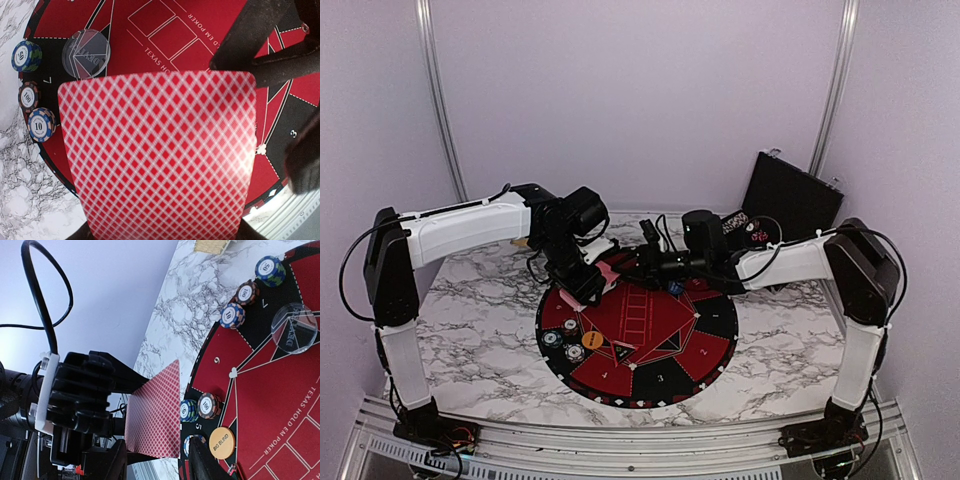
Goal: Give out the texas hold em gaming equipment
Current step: Pick up the poker card from the face-down deck piles.
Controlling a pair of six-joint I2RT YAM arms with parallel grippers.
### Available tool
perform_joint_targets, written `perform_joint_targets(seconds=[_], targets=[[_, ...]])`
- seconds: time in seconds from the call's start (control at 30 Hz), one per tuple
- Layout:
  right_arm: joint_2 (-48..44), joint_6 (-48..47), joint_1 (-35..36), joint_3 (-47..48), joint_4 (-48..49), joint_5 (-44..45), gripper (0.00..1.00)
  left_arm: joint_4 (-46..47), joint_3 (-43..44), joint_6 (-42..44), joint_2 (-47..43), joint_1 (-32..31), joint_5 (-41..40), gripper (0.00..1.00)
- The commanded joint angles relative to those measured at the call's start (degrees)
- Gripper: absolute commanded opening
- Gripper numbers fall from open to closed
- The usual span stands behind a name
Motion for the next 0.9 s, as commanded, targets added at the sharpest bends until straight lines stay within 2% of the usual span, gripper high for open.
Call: perform_joint_targets(seconds=[0.0,0.87], targets=[[-1.29,0.46,-0.56,0.12,1.65,-0.22,0.39,0.67,0.08,0.77,-2.16,0.39,-0.33,0.33],[1.44,3.90,-0.49,-0.05,5.10,-2.84,0.16,0.73,-0.09,0.79,-2.42,0.47,-0.41,0.32]])
